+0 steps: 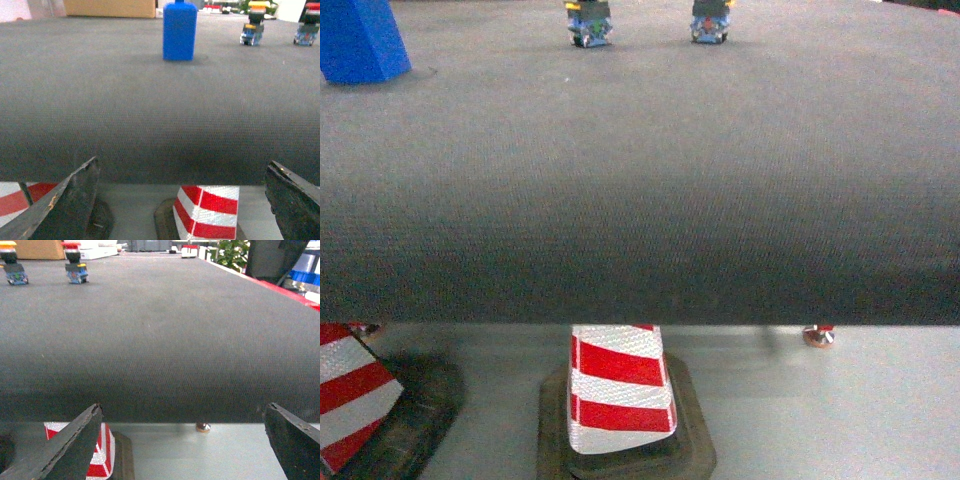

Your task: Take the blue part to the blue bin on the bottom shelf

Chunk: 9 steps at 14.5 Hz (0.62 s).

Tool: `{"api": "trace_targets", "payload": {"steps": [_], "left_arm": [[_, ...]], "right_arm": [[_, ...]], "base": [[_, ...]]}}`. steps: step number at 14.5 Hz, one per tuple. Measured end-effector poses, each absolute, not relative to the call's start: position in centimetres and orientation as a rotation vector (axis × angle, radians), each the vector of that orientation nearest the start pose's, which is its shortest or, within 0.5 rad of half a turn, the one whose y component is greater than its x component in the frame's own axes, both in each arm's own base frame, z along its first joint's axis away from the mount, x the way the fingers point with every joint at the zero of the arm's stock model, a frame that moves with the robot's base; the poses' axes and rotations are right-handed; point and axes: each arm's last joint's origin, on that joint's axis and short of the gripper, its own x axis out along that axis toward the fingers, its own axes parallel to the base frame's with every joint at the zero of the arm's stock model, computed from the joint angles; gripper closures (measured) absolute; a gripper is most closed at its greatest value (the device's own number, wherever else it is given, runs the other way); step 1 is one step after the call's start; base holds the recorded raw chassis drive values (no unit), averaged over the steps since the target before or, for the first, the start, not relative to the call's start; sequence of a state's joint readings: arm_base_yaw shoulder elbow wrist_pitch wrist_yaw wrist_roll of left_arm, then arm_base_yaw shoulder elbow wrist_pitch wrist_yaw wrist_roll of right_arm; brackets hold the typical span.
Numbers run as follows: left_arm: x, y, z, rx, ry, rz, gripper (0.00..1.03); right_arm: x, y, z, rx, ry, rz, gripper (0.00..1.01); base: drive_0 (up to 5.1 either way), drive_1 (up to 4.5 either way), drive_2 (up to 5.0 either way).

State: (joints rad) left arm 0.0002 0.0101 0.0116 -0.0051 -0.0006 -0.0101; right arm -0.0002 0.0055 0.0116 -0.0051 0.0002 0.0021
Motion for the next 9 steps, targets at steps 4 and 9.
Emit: {"api": "trace_targets", "payload": {"steps": [4,9], "left_arm": [[9.76,0.0,16.63,-0.01,0.002,0.001,0.05],[9.76,0.0,16.63,-0.01,0.003,0.001,0.05]], "right_arm": [[9.73,0.0,16.68,0.002,-0.002,0.0,0.03],[9.73,0.0,16.66,0.003,-0.001,0.0,0.03]], "base": [[0.0,0.0,0.0],[0.0,0.0,0.0]]}}
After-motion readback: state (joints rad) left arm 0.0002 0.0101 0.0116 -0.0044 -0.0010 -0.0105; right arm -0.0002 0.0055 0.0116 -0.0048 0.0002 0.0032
